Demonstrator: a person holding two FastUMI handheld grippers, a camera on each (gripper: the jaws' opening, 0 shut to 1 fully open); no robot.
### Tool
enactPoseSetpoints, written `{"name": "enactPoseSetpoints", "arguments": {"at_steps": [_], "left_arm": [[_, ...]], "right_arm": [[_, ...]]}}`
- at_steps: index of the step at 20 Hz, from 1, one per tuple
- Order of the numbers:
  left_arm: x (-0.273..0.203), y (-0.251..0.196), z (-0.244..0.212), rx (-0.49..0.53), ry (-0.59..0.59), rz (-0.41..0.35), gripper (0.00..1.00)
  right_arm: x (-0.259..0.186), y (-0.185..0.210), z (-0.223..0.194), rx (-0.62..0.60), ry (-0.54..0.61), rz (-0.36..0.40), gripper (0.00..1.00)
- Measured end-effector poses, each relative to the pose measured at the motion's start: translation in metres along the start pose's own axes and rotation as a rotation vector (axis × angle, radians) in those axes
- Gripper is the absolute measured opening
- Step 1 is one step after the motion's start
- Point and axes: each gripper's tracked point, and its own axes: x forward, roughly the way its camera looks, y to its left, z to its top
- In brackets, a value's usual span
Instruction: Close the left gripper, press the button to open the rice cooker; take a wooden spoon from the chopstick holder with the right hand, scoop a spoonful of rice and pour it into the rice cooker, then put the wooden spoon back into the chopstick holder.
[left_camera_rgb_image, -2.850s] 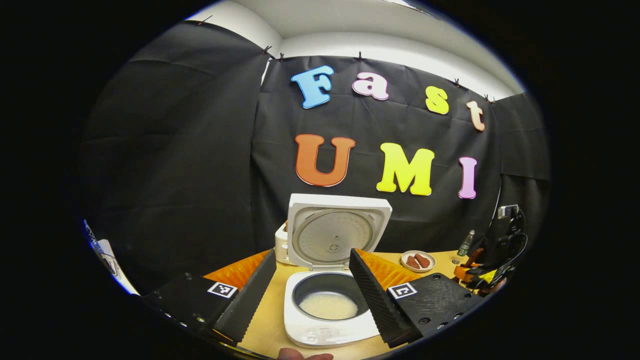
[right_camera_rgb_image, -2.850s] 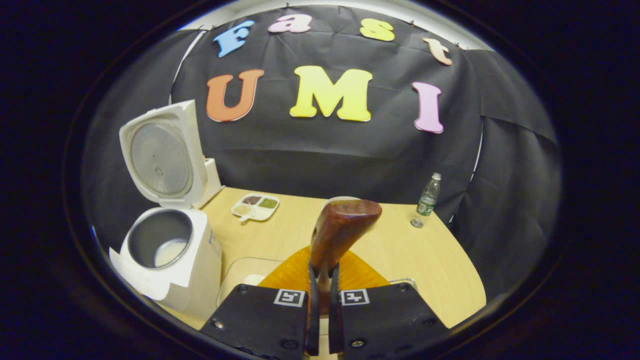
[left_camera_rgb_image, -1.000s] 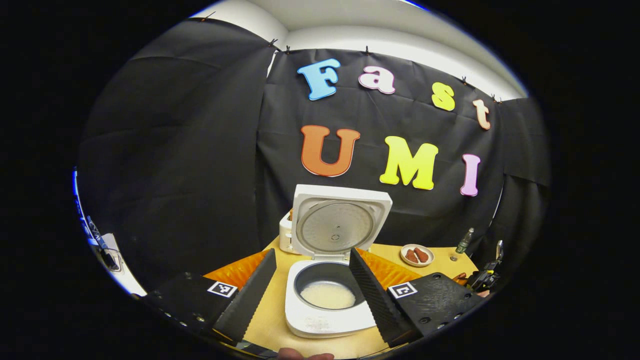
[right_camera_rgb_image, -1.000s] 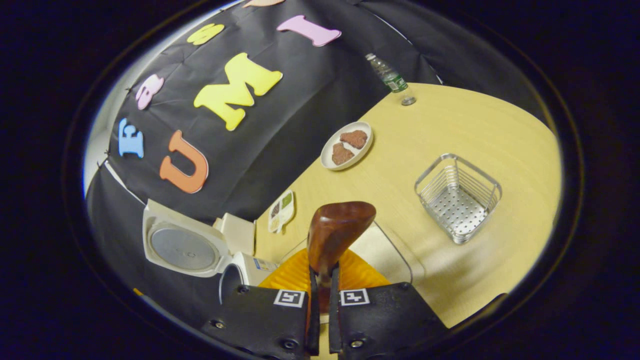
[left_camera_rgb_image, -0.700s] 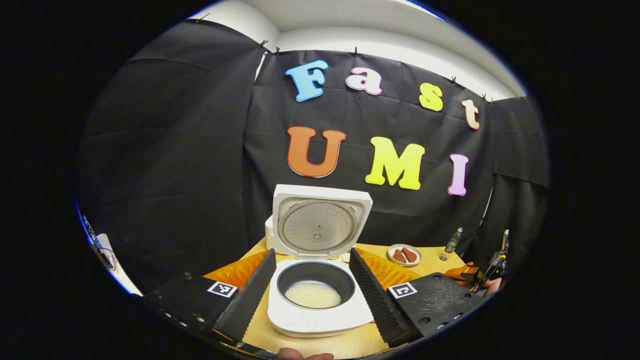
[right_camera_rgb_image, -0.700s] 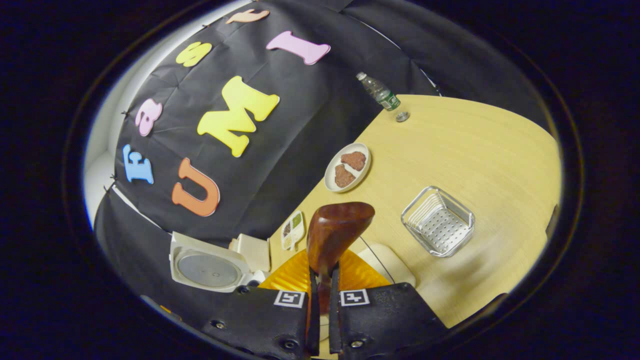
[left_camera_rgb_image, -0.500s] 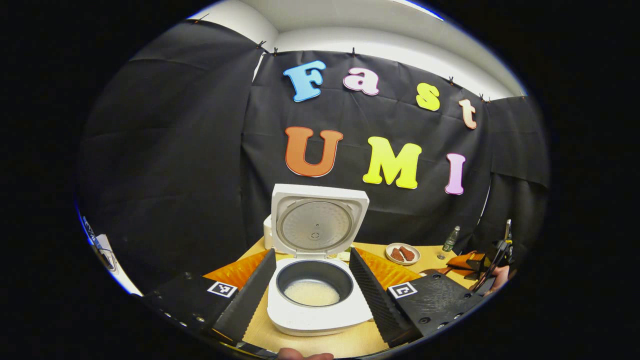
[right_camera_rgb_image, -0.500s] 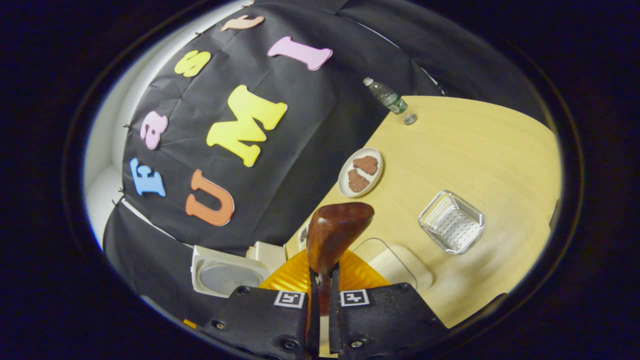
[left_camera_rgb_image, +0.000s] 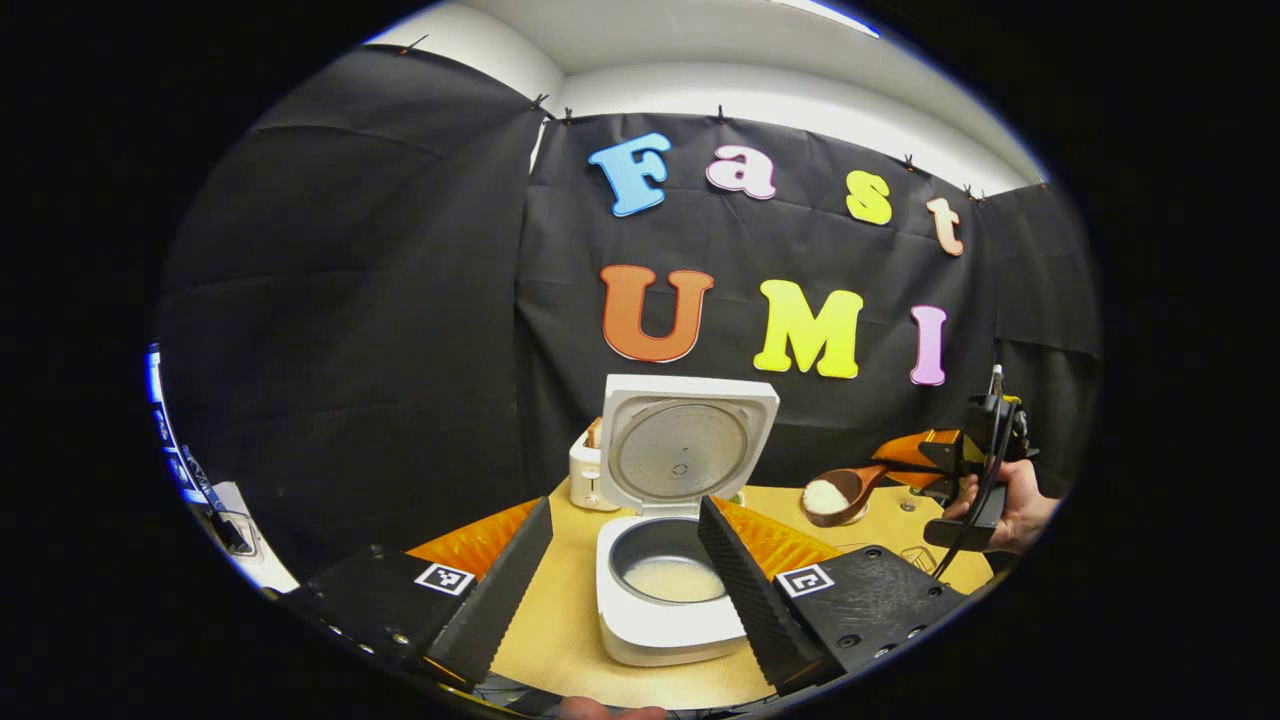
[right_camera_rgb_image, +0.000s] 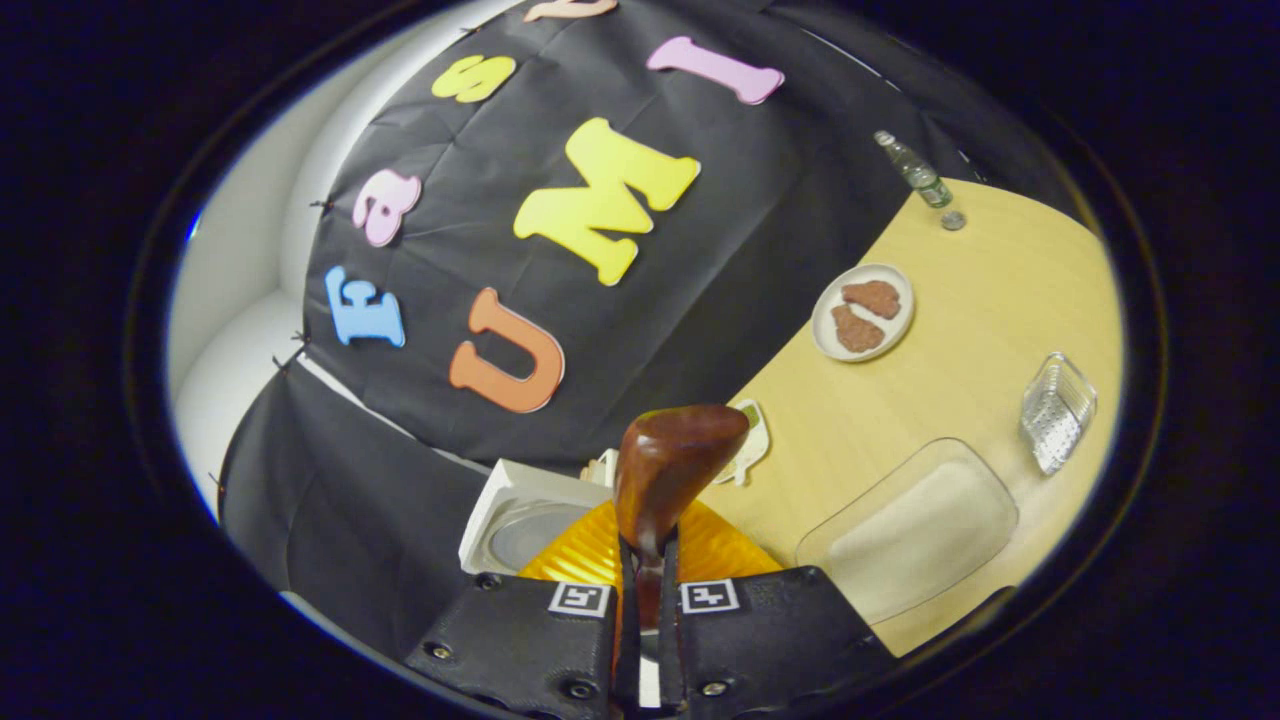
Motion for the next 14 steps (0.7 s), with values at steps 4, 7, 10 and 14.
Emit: {"name": "enactPoseSetpoints", "arguments": {"at_steps": [4,7,10,14], "left_arm": [[-0.007,0.032,-0.003,0.024,-0.008,0.063,0.94],[-0.015,0.048,-0.003,0.018,-0.014,0.09,0.94],[-0.019,0.057,-0.011,0.014,-0.007,0.111,0.94],[-0.026,0.063,-0.022,0.002,0.005,0.125,0.94]], "right_arm": [[0.033,0.02,-0.033,-0.115,0.064,-0.018,0.12],[0.049,0.026,-0.052,-0.214,0.097,-0.04,0.12],[0.061,0.023,-0.064,-0.329,0.121,-0.083,0.12],[0.069,0.03,-0.074,-0.471,0.119,-0.103,0.12]]}}
